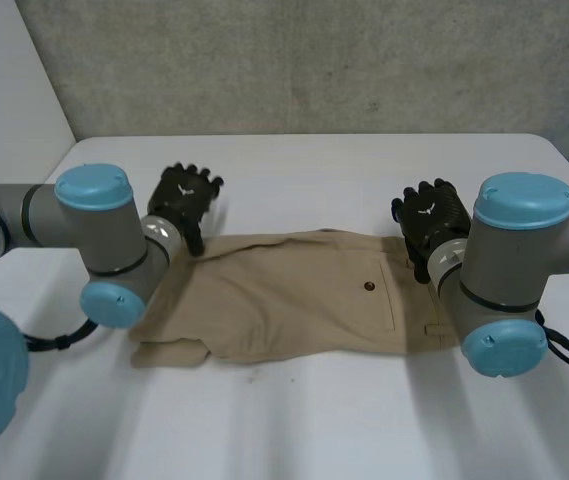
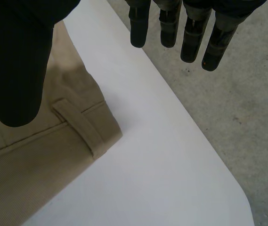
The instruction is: Fold the shorts.
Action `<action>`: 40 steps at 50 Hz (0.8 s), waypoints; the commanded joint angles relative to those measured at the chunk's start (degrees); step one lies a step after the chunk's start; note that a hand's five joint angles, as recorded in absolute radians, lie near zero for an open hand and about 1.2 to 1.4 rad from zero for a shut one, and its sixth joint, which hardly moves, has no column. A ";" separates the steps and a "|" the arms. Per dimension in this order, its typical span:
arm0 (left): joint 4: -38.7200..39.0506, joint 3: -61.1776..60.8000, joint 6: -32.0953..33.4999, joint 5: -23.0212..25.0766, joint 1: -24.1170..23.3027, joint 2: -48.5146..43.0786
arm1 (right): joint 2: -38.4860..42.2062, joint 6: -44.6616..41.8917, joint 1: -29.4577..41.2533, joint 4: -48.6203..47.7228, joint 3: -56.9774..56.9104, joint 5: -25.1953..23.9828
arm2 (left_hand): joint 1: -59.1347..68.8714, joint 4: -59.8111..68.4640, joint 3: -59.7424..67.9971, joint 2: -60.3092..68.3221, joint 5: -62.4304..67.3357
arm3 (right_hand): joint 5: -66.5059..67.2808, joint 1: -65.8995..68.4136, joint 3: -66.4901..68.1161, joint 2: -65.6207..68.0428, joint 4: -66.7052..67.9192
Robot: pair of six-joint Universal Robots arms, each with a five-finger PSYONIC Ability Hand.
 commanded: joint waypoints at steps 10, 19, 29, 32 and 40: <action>2.73 13.61 -0.36 -0.03 2.70 -8.57 | -4.63 0.30 -0.15 -0.69 3.96 0.26 | 1.98 1.39 0.83 1.39 0.62 | -3.82 -1.82 -2.35 -2.66 -3.50; 2.02 -5.55 -0.71 -0.03 0.42 6.01 | -8.40 3.20 -0.33 0.02 7.83 -0.44 | 0.64 0.05 -0.51 0.05 -0.72 | -3.82 -1.82 -2.35 -2.66 -3.50; -0.09 -20.86 -4.49 -0.29 -1.78 16.48 | -17.11 7.76 -5.25 5.90 17.41 -8.35 | 0.47 -0.12 -0.68 -0.12 -0.89 | 2.82 4.81 4.28 3.98 3.14; -0.96 -24.80 -5.72 -0.29 -1.78 19.90 | -17.81 10.58 -6.65 8.36 20.04 -10.89 | 0.30 -0.29 -0.85 -0.29 -1.06 | 5.68 7.67 7.14 6.84 6.00; -1.05 -33.93 -6.16 -0.12 -1.52 28.68 | -17.81 12.43 -9.99 7.40 26.02 -15.55 | 0.30 -0.29 -0.85 -0.29 -1.06 | 12.75 14.74 14.21 13.91 13.07</action>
